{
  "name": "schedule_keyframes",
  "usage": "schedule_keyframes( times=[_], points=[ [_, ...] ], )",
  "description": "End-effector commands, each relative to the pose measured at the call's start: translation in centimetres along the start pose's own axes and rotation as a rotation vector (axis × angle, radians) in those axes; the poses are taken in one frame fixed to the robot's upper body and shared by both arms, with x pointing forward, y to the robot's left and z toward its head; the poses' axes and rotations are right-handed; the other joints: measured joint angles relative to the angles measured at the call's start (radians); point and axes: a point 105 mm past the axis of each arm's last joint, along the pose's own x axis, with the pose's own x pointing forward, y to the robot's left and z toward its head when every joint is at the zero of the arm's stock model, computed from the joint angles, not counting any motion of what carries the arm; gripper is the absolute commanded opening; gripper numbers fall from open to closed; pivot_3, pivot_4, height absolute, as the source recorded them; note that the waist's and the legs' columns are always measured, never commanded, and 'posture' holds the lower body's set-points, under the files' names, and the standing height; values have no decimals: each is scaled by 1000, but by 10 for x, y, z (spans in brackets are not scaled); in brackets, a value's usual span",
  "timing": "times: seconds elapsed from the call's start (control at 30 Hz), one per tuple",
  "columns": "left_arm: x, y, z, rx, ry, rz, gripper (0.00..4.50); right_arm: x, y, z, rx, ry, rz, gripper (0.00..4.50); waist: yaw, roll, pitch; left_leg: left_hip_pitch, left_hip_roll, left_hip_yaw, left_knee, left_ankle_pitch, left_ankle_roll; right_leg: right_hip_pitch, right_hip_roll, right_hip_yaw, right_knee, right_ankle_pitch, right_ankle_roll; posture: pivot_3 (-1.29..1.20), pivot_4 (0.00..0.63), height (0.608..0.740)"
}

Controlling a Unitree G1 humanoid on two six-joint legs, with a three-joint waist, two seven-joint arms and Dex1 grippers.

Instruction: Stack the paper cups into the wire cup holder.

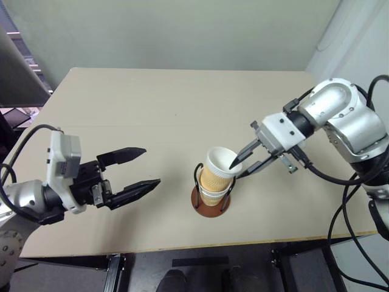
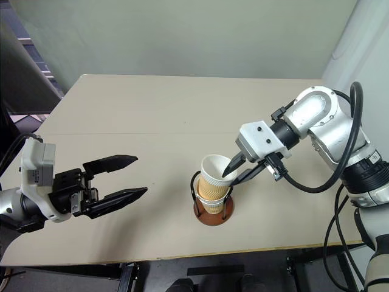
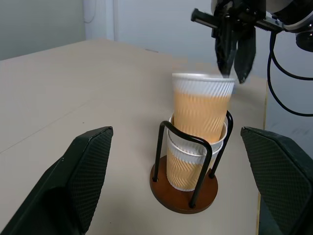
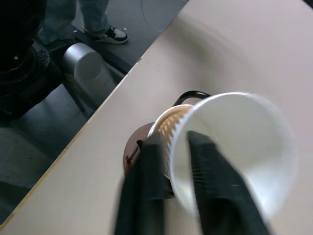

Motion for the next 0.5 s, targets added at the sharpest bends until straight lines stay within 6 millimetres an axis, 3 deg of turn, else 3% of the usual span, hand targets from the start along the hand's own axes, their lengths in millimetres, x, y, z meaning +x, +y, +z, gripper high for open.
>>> schedule_keyframes(
  times=[0.03, 0.1, 0.23, 0.37, 0.5],
  points=[
    [-1, -2, 9, 46, -19, -3, 4500, -7, -2, 8, -46, 8, -17, 2333, 0, 0, 0, 0, 0, 0, 0, 0, 0, 0, 0, 0, 0, 0, 0, 0, 150, 740],
    [-1, -2, 9, 46, -19, -5, 4500, -8, -4, 9, -47, 9, -29, 3077, 0, 0, 0, 0, 0, 0, 0, 0, 0, 0, 0, 0, 0, 0, 0, 0, 150, 740],
    [-2, -2, 9, 48, -13, -11, 4500, -35, -12, 2, 44, -5, -158, 4464, 2, 0, 0, 0, 1, 0, 0, 0, 0, 0, 0, 0, 0, 0, 0, 0, 150, 740],
    [-5, -1, 10, 52, -6, -13, 4500, -76, -4, -16, 237, -116, -391, 4464, 10, -2, -1, 0, 1, 0, 0, 0, -1, 0, 0, 0, -1, 0, -1, 0, 150, 740],
    [-8, 2, 10, 48, 0, -8, 4500, -99, 44, -47, 445, -170, -526, 4464, 33, -4, -2, 0, 2, -1, 1, -2, -2, 2, 1, -1, -3, 0, -1, 0, 150, 740]
  ],
)
